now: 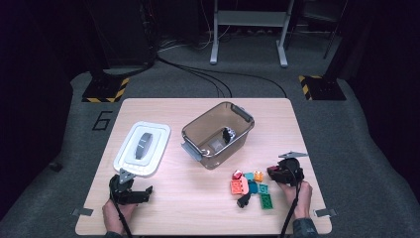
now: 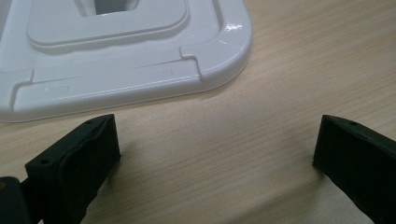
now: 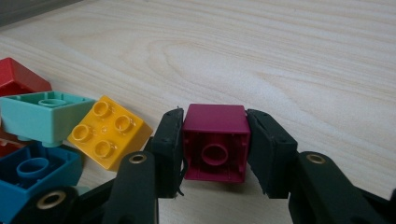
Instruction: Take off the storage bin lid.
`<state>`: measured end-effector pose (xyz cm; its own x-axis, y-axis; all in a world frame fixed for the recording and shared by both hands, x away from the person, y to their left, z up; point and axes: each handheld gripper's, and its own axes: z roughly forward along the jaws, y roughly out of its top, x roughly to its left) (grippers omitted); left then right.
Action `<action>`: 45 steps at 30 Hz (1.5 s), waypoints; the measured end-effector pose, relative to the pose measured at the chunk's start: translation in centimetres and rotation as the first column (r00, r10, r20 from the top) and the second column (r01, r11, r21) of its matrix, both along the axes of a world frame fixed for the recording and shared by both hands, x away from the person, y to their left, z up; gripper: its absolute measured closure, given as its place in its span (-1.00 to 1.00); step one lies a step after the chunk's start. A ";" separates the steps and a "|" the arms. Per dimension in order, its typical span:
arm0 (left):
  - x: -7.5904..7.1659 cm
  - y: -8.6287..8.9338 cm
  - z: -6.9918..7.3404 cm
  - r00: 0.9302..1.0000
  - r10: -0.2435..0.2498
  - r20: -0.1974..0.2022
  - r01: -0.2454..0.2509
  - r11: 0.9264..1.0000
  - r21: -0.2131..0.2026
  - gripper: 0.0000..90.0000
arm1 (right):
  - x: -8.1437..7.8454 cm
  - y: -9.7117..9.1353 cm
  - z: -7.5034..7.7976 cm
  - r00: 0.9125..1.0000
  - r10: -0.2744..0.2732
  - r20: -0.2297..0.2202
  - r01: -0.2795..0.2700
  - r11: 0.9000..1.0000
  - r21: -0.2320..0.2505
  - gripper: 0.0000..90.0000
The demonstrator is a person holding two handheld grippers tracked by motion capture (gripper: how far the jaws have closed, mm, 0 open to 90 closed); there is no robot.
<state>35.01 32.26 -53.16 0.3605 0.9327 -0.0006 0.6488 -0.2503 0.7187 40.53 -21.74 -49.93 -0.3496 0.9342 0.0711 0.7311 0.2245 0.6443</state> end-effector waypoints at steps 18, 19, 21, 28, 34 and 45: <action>0.0 0.0 -0.1 1.000 0.006 0.007 -0.006 1.000 -0.002 -1.00 | 0.3 -0.2 -0.2 1.000 0.006 -0.009 -0.006 1.000 0.015 0.27; 0.0 0.0 -0.1 1.000 0.006 0.009 -0.006 1.000 -0.003 -1.00 | 0.4 -0.2 -0.2 1.000 0.007 -0.012 -0.006 1.000 0.016 0.27; 0.0 -0.1 -0.1 1.000 0.006 0.010 -0.006 1.000 -0.003 -1.00 | 0.5 -0.2 -0.2 1.000 0.014 -0.013 -0.014 1.000 0.011 0.27; 0.0 -0.1 -0.1 1.000 0.006 0.010 -0.006 1.000 -0.003 -1.00 | 0.6 -0.1 -0.2 1.000 0.009 -0.029 -0.009 1.000 0.008 0.27; 0.0 0.0 0.0 1.000 -0.006 -0.004 0.006 1.000 0.006 -1.00 | 0.7 0.2 -0.1 1.000 0.024 -0.016 -0.024 1.000 -0.005 0.31; 0.0 0.1 0.1 1.000 -0.008 -0.008 0.008 1.000 0.007 -1.00 | 1.0 0.1 0.4 1.000 0.021 -0.014 -0.020 0.999 0.033 0.31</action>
<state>35.01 32.33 -53.10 0.3678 0.9299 0.0027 0.6527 -0.2602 0.7115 41.54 -21.62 -49.57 -0.3676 0.9239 0.1066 0.7354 0.2186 0.6414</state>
